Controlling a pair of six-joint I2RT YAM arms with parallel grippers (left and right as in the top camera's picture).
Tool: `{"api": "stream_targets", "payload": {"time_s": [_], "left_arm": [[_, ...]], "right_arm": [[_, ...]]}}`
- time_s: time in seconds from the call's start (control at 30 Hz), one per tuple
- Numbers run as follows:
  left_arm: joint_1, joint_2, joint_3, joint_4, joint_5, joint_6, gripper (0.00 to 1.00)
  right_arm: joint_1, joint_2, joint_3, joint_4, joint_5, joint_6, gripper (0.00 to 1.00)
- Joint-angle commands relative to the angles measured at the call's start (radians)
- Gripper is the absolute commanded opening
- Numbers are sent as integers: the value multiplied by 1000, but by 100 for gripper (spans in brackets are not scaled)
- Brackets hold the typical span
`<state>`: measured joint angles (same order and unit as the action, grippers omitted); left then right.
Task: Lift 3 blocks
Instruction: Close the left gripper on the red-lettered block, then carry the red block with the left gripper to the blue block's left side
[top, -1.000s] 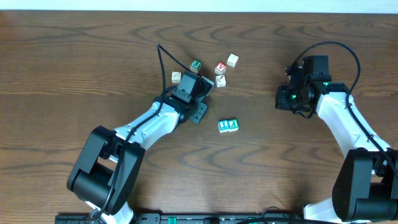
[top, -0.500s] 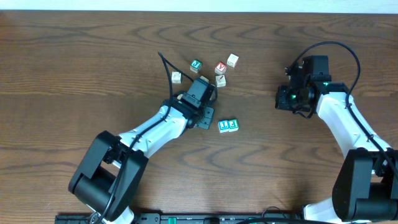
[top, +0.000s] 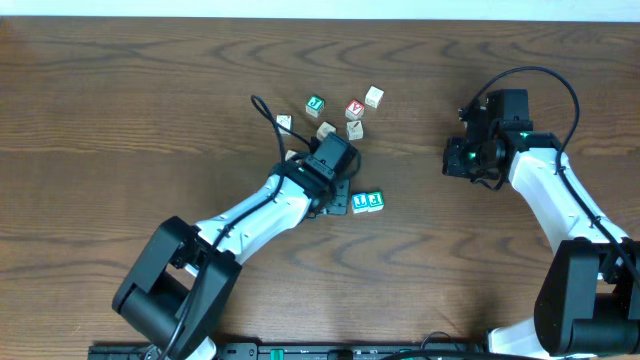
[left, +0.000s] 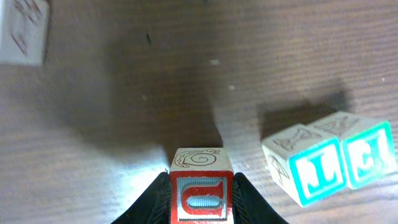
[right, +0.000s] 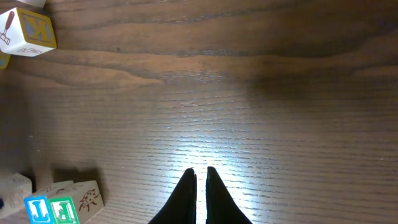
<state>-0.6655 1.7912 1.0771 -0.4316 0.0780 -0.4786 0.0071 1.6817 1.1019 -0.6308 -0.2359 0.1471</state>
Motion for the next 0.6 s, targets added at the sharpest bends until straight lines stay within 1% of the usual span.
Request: {"api": "stream_targets", "payload": {"time_s": [0.0, 0.13, 0.57], "left_arm": [[-41, 35, -32, -34, 30, -59, 24], [-65, 35, -32, -32, 29, -94, 24], [-67, 35, -32, -21, -19, -204, 24]], "right_arm": [[8, -6, -6, 1, -9, -14, 5], [8, -6, -6, 1, -9, -14, 5], [8, -6, -6, 0, -9, -14, 5]]}}
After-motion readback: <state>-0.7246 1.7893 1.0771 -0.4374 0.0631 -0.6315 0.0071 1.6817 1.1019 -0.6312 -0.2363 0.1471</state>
